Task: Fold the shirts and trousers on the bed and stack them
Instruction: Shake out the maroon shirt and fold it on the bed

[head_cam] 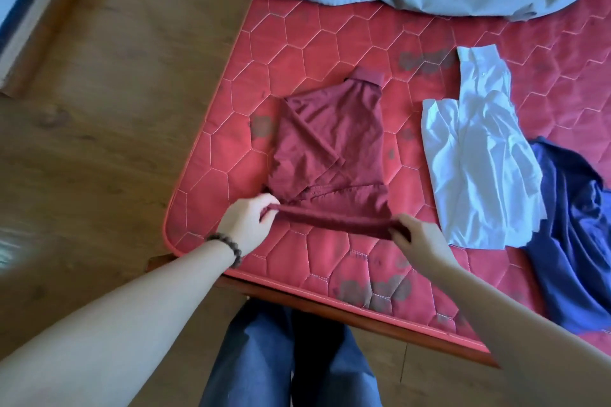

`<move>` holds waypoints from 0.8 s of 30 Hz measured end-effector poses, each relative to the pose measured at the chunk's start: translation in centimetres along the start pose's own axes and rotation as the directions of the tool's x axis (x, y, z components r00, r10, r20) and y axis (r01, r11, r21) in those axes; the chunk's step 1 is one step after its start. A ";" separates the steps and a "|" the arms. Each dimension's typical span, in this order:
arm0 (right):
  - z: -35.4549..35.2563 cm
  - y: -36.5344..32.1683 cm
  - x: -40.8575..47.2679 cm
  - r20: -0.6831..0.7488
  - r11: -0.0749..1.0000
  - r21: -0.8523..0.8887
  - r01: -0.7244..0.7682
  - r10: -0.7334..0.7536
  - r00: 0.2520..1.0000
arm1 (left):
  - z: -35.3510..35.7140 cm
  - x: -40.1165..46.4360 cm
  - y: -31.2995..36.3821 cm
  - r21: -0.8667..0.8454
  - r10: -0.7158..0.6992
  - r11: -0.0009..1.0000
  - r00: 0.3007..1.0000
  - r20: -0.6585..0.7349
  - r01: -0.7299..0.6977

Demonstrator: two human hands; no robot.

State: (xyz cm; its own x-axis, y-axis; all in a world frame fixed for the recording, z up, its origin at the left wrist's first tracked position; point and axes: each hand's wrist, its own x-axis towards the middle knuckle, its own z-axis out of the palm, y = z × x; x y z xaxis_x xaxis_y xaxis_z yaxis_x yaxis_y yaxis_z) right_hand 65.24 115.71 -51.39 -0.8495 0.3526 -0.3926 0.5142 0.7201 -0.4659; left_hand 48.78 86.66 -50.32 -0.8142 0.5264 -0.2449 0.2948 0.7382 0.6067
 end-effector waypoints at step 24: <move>1.1 -0.4 26.7 -0.416 0.958 0.264 -0.111 0.217 0.883 | 3.8 23.7 -5.3 -0.199 -0.278 0.957 0.866 -0.415 0.211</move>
State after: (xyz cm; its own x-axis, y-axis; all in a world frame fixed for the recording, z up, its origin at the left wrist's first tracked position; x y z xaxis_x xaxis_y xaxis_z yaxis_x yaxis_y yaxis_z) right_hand 42.54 124.22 -62.53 -0.6879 0.7162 -0.1176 0.6181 0.4932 -0.6121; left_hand 29.77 96.81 -62.25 -0.9949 0.0760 -0.0666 0.0105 0.7335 0.6796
